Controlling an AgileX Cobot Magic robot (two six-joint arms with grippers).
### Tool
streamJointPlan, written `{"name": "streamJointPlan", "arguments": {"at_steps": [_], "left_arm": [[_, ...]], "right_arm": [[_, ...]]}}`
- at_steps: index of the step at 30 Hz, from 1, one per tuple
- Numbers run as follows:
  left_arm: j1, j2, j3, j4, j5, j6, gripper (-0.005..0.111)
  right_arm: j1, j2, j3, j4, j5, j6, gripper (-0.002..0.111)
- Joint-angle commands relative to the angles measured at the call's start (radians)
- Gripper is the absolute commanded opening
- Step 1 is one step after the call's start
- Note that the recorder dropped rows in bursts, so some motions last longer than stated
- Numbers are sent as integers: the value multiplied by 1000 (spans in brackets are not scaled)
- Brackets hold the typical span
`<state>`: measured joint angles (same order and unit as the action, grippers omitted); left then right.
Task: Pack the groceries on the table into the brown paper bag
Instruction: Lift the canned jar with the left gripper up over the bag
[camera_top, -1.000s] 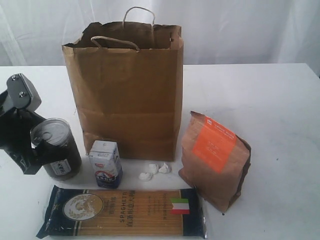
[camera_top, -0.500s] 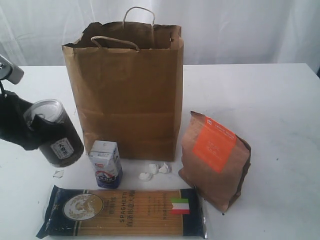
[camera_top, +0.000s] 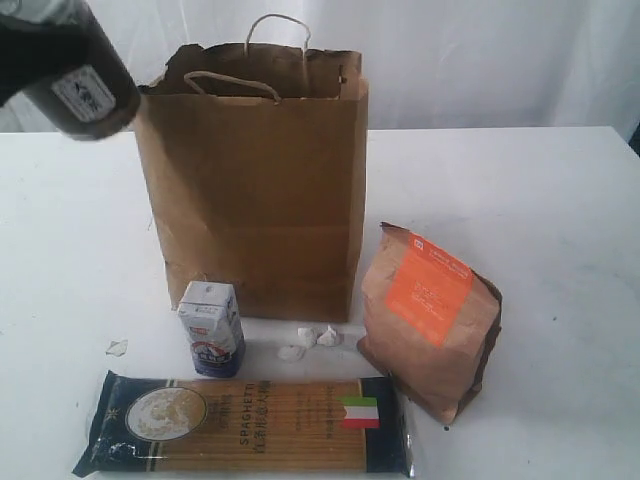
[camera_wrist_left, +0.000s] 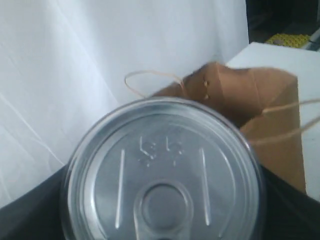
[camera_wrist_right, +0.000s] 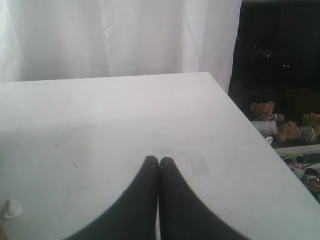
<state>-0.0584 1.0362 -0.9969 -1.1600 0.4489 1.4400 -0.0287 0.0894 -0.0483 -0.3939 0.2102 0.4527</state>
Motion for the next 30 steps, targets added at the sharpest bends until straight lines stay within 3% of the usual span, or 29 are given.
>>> {"name": "streamJointPlan", "arguments": {"at_steps": [1, 10, 15, 18, 30], "left_arm": [[-7, -58, -86, -49, 6, -11, 0], [-7, 14, -189, -357, -56, 93, 0], [-7, 169, -189, -582, 128, 112, 0], [-7, 260, -194, -584, 271, 179, 0], [-7, 472, -269, -584, 398, 213, 0]], "right_arm": [[-6, 2, 4, 1, -2, -4, 0], [-6, 2, 4, 1, -2, -4, 0], [-6, 2, 4, 1, -2, -4, 0], [-6, 2, 4, 1, -2, -4, 0], [-6, 2, 4, 1, -2, -4, 0]]}}
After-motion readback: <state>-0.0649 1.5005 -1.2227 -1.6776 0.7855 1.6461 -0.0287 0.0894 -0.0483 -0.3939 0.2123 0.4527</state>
